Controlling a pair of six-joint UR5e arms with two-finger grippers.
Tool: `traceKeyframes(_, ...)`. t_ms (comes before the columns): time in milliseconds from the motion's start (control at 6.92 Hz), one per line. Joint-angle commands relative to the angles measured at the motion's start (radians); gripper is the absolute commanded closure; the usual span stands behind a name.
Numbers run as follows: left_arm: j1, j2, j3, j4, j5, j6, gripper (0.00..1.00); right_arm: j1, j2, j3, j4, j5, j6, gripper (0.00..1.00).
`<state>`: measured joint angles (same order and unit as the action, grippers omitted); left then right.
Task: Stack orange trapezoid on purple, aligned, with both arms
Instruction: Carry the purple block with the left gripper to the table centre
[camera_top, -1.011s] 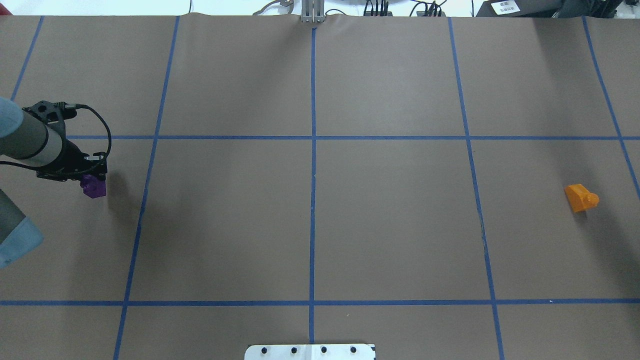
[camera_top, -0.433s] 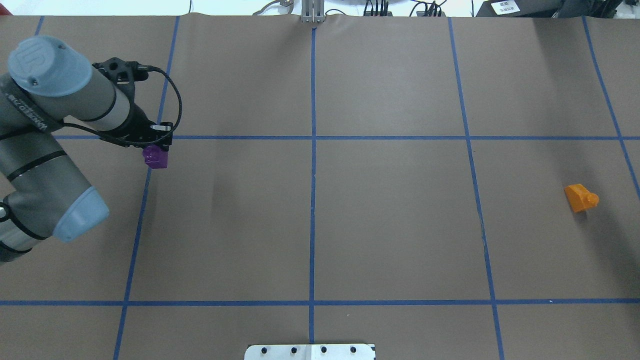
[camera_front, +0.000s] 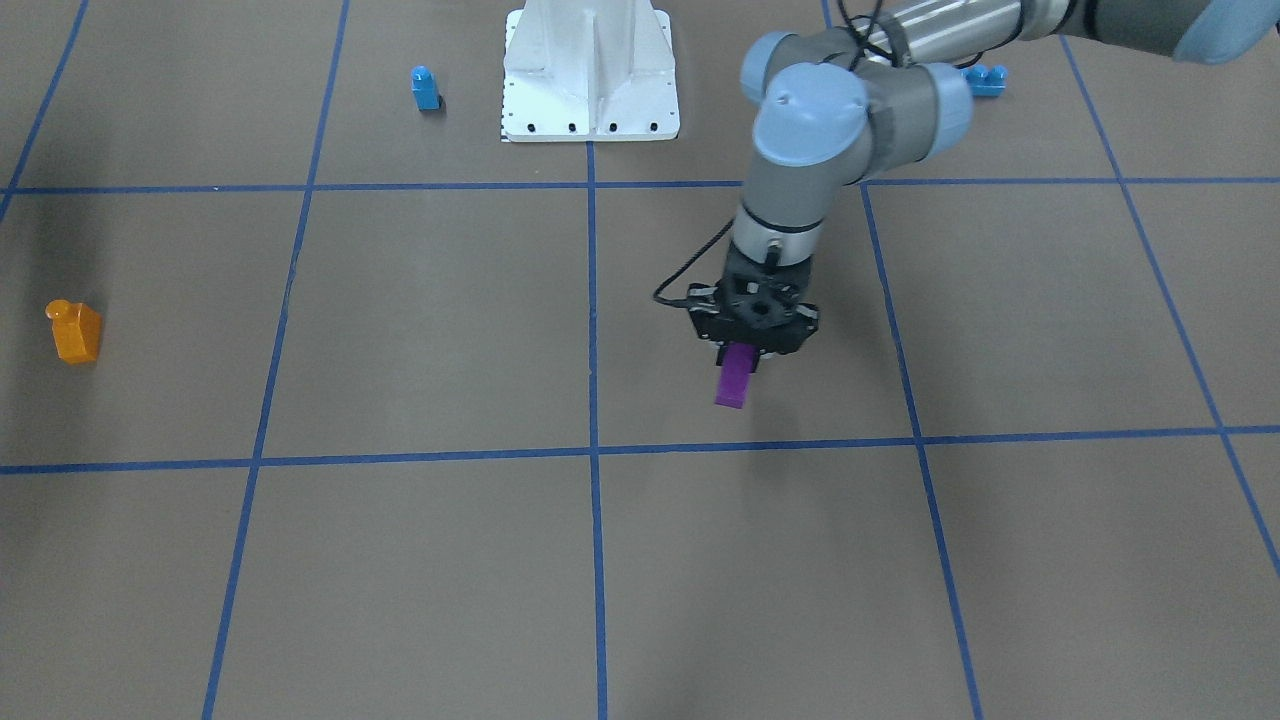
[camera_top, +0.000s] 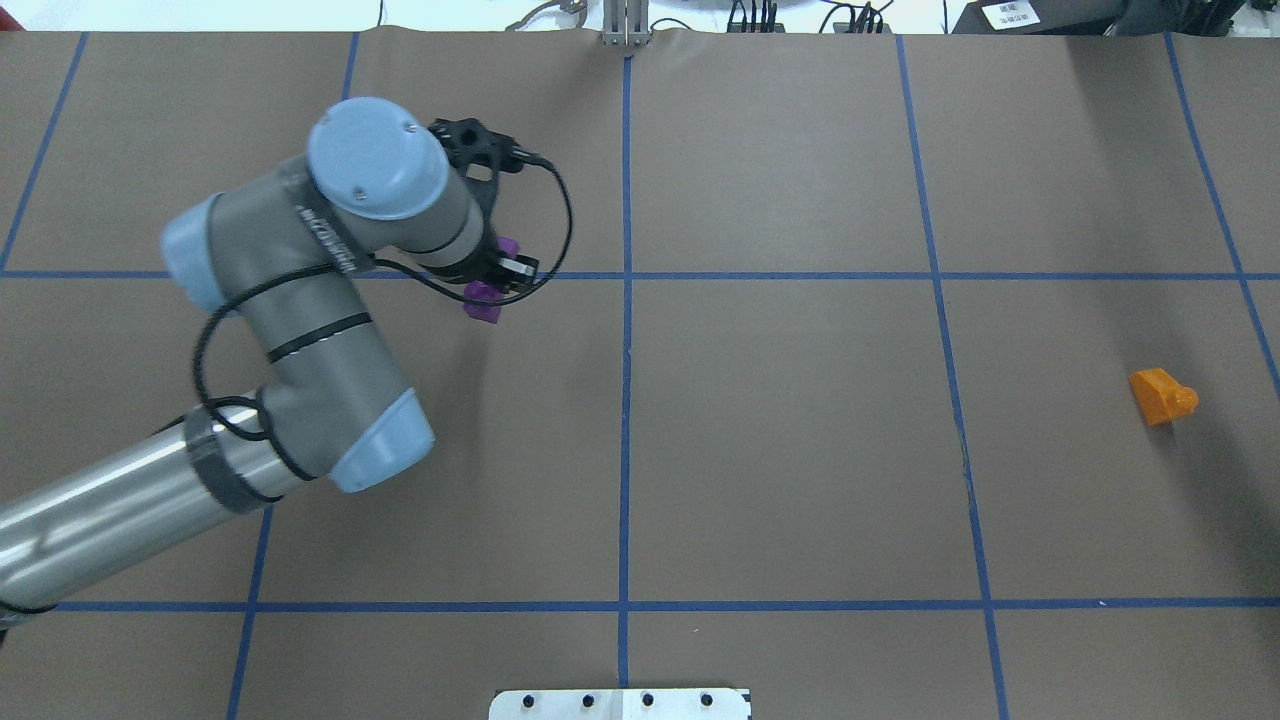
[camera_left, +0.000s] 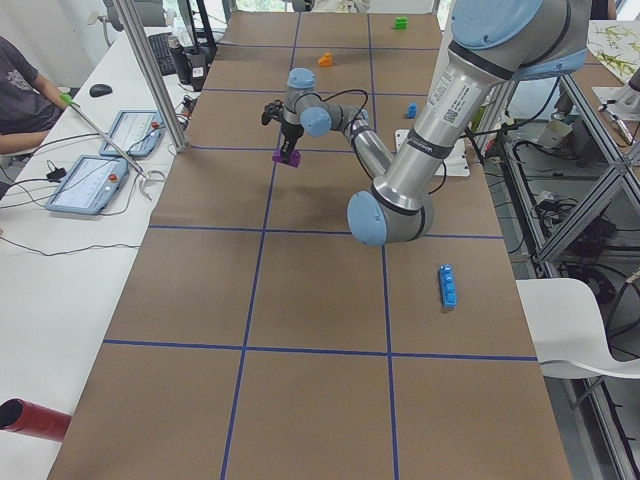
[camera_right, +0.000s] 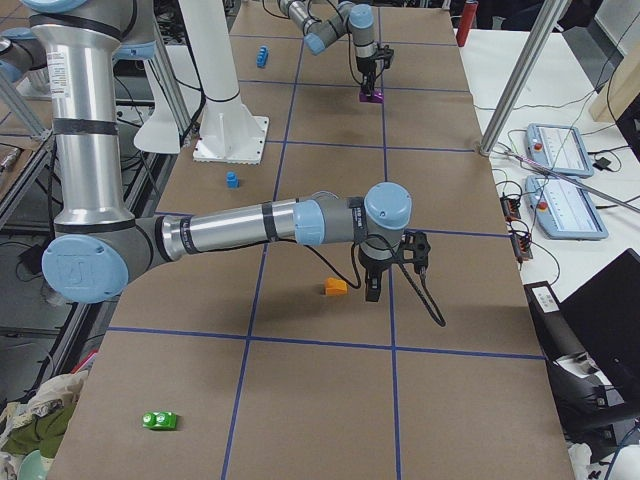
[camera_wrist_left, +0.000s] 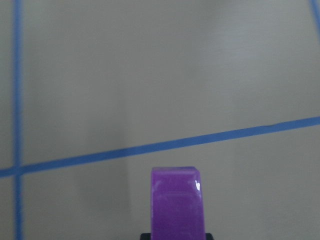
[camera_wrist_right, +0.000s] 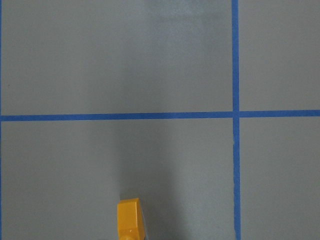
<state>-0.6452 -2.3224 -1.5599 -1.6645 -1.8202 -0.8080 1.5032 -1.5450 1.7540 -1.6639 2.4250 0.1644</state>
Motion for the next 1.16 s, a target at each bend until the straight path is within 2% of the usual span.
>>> traceKeyframes(0,0.029,-0.199,0.217,-0.001,0.016,0.174,1.0,0.002,-0.001,-0.002,0.0,0.0,0.001,0.0)
traceKeyframes(144,0.029,-0.236,0.274,-0.001,0.013,0.299,1.0,0.002,-0.001,-0.005,0.0,0.0,0.001,0.0)
traceKeyframes(433,0.057,-0.27,0.357,-0.014,0.013,0.316,1.0,0.002,-0.001,-0.005,0.0,0.008,0.003,0.0)
traceKeyframes(1011,0.116,-0.284,0.383,-0.014,0.012,0.316,1.0,0.002,0.0,-0.005,0.0,0.009,0.003,0.0)
